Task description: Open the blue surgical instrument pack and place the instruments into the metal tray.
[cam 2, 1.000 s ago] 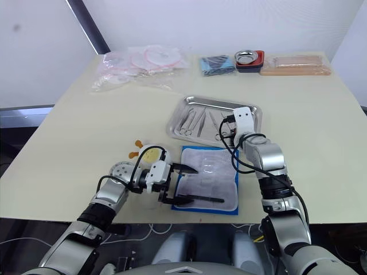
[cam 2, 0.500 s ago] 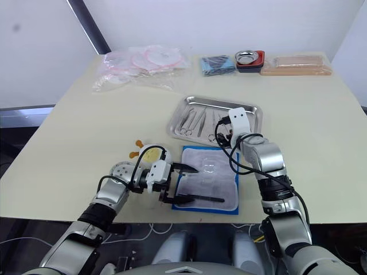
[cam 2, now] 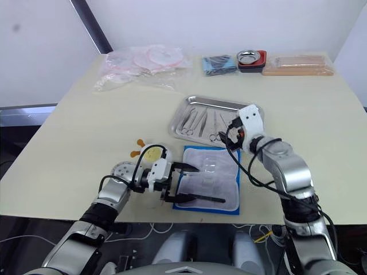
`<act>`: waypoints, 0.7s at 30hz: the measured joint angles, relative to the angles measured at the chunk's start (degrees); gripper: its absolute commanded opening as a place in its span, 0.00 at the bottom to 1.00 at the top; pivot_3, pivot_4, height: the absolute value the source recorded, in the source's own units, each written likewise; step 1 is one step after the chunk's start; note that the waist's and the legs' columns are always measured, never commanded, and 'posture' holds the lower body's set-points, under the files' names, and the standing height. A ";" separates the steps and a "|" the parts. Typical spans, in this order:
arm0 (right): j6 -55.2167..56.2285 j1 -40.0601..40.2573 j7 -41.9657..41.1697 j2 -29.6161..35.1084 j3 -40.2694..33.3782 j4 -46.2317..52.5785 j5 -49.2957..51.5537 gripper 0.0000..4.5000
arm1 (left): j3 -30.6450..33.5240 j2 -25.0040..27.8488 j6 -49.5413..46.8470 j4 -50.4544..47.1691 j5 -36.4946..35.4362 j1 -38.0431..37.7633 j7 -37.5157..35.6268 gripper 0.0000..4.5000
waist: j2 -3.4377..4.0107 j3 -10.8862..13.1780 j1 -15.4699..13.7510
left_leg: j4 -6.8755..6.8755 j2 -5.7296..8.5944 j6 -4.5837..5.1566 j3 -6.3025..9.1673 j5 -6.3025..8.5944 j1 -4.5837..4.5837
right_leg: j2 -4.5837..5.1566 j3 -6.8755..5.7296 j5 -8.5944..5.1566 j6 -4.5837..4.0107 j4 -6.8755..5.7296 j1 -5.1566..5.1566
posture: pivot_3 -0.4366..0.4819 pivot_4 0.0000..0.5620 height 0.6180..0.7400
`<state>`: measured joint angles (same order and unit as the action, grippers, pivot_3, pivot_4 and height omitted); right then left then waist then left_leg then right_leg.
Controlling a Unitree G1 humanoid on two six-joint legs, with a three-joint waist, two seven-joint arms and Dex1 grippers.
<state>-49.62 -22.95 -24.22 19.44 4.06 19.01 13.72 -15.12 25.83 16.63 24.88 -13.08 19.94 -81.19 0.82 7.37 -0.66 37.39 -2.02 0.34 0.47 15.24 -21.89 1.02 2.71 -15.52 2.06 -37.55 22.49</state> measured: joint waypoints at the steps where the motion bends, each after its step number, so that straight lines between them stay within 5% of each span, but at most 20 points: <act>1: 1.60 1.21 -1.40 0.95 -0.03 0.85 0.40 0.98 | 0.07 0.07 -0.06 0.00 0.00 -0.04 0.00 1.00 | -0.07 0.05 0.09 | 0.00 -0.01 0.00 0.01 0.00 0.01 | -0.01 0.00 0.00 0.01 0.00 0.00 | 0.48 0.27 1.00; 9: 12.57 14.69 -14.10 9.85 -2.70 9.49 6.21 0.98 | 0.87 -0.53 -1.63 -0.41 0.00 -0.25 0.21 1.00 | -0.27 0.23 -0.04 | -0.02 -0.06 0.00 0.09 0.00 -0.04 | 0.00 -0.09 -0.01 0.01 0.07 0.01 | 0.48 0.27 1.00; 21: 25.55 30.70 -39.74 23.63 -17.87 14.82 22.36 0.98 | -0.04 -0.11 2.80 0.53 0.85 0.19 -0.40 1.00 | -0.35 0.29 0.06 | -0.15 -0.08 -0.01 0.08 0.00 0.00 | 0.00 -0.10 -0.01 0.03 0.33 -0.04 | 0.48 0.27 1.00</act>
<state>-24.07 7.75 -63.96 43.07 -13.81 33.83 36.08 -15.16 25.72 19.43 25.41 -12.23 20.13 -81.59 0.47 7.66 -0.59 37.24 -2.09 0.33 0.55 15.25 -21.89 1.02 2.61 -15.53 2.09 -37.22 22.45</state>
